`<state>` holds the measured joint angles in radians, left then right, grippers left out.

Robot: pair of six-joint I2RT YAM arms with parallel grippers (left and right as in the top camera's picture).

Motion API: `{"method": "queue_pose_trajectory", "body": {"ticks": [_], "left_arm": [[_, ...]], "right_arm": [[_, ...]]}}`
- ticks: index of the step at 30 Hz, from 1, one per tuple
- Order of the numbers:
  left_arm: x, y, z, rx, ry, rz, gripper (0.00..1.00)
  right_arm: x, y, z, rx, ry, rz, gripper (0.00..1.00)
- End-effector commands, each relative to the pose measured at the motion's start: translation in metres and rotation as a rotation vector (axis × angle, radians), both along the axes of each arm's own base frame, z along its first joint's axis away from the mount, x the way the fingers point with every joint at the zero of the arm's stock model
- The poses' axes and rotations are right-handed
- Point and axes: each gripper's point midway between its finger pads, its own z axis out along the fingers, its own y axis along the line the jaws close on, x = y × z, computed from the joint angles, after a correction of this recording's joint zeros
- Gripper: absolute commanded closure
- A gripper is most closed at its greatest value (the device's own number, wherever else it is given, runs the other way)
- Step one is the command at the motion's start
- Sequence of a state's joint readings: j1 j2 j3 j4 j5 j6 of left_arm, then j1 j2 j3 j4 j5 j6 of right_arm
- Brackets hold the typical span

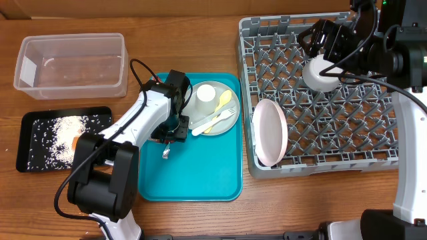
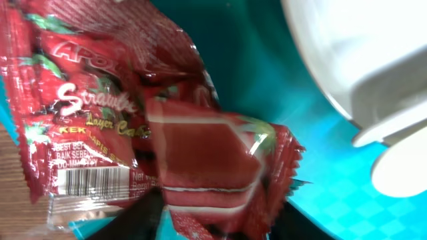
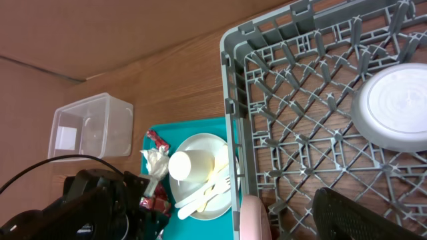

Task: Sort waste into correct bins and load items into the dishwasher rack
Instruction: 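Grasp the red strawberry snack wrapper with the left gripper, then carry the red wrapper to the clear bin and release it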

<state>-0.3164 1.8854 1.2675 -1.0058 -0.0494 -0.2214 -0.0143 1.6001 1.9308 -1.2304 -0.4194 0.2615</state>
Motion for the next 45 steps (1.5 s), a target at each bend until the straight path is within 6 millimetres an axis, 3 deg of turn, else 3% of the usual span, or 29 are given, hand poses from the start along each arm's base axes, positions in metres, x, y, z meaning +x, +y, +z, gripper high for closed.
{"method": "queue_pose_trajectory", "body": {"ticks": [1, 3, 8, 12, 17, 22, 24, 27, 35, 39, 45], "left_arm": [[-0.002, 0.004, -0.002, 0.017, 0.013, -0.019, 0.75], [-0.003, 0.004, -0.002, 0.017, 0.014, -0.018, 0.95], [-0.009, 0.006, 0.004, 0.026, 0.04, -0.014, 0.96], [-0.015, 0.009, 0.029, 0.038, 0.06, 0.041, 0.96], [-0.002, 0.008, 0.091, 0.003, -0.034, 0.104, 0.96], [0.029, 0.012, 0.169, -0.069, -0.264, 0.127, 0.96], [0.046, 0.026, 0.194, -0.049, -0.368, 0.164, 0.96], [0.07, 0.068, 0.217, 0.044, -0.514, 0.315, 0.96], [0.146, 0.144, 0.222, 0.043, -0.742, 0.49, 0.96], [0.172, 0.172, 0.203, 0.069, -0.766, 0.516, 0.96], [0.2, 0.196, 0.165, 0.105, -0.756, 0.497, 0.96]], "right_arm": [[-0.001, -0.002, 0.012, 0.0, -0.035, -0.005, 0.0], [-0.001, -0.002, 0.012, 0.0, -0.035, -0.005, 0.0], [-0.001, -0.002, 0.012, 0.0, -0.035, -0.005, 0.0], [-0.001, -0.002, 0.012, 0.0, -0.035, -0.005, 0.0], [-0.001, -0.002, 0.012, 0.0, -0.035, -0.005, 0.0], [-0.001, -0.002, 0.012, 0.0, -0.035, -0.005, 0.0], [-0.001, -0.002, 0.012, 0.0, -0.035, -0.005, 0.0], [-0.001, -0.002, 0.012, 0.0, -0.035, -0.005, 0.0], [-0.001, -0.002, 0.012, 0.0, -0.035, -0.005, 0.0], [-0.001, -0.002, 0.012, 0.0, -0.035, -0.005, 0.0], [-0.001, -0.002, 0.012, 0.0, -0.035, -0.005, 0.0]]}}
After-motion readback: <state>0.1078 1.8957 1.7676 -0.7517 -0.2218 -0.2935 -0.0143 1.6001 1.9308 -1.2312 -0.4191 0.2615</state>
